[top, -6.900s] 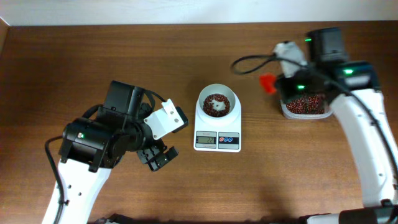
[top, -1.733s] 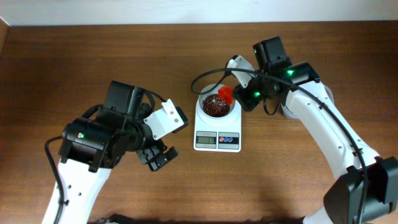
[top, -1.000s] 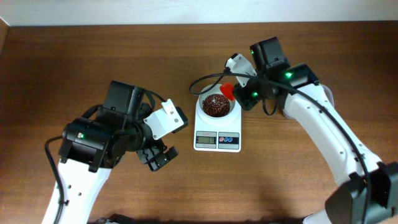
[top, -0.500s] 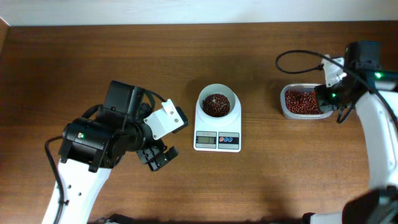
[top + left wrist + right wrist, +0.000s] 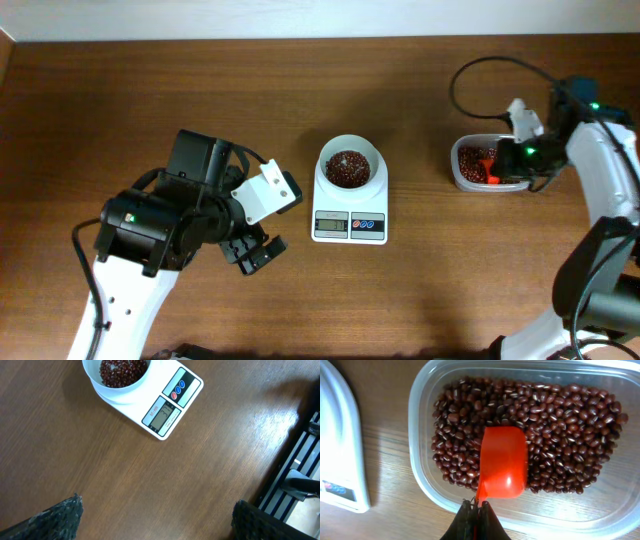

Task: Scoop and weigh 50g on scale
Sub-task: 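Return the scoop to the bean tub and scoop more beans, then carry the filled scoop with the right gripper over the scale bowl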

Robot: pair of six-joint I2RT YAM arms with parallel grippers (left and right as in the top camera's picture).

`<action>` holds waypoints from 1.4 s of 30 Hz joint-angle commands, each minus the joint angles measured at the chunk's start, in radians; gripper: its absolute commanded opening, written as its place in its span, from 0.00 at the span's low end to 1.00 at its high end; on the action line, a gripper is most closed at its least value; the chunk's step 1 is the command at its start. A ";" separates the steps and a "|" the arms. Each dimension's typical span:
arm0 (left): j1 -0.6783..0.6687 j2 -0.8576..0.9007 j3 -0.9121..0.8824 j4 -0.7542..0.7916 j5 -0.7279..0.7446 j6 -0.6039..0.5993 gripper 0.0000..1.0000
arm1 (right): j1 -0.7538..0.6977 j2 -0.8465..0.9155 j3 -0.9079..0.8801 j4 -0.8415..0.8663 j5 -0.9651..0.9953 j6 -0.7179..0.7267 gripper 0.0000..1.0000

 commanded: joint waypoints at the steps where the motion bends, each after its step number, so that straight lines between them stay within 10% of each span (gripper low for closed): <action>1: 0.007 0.000 0.016 0.002 -0.003 0.015 0.99 | -0.122 0.017 -0.005 -0.027 -0.267 0.011 0.04; 23: 0.007 0.000 0.016 0.002 -0.003 0.015 0.99 | -0.381 0.085 -0.010 -0.236 -0.845 -0.258 0.04; 42: 0.007 0.000 0.016 0.002 -0.003 0.015 0.99 | 0.173 0.084 -0.010 -0.152 -0.959 -0.280 0.04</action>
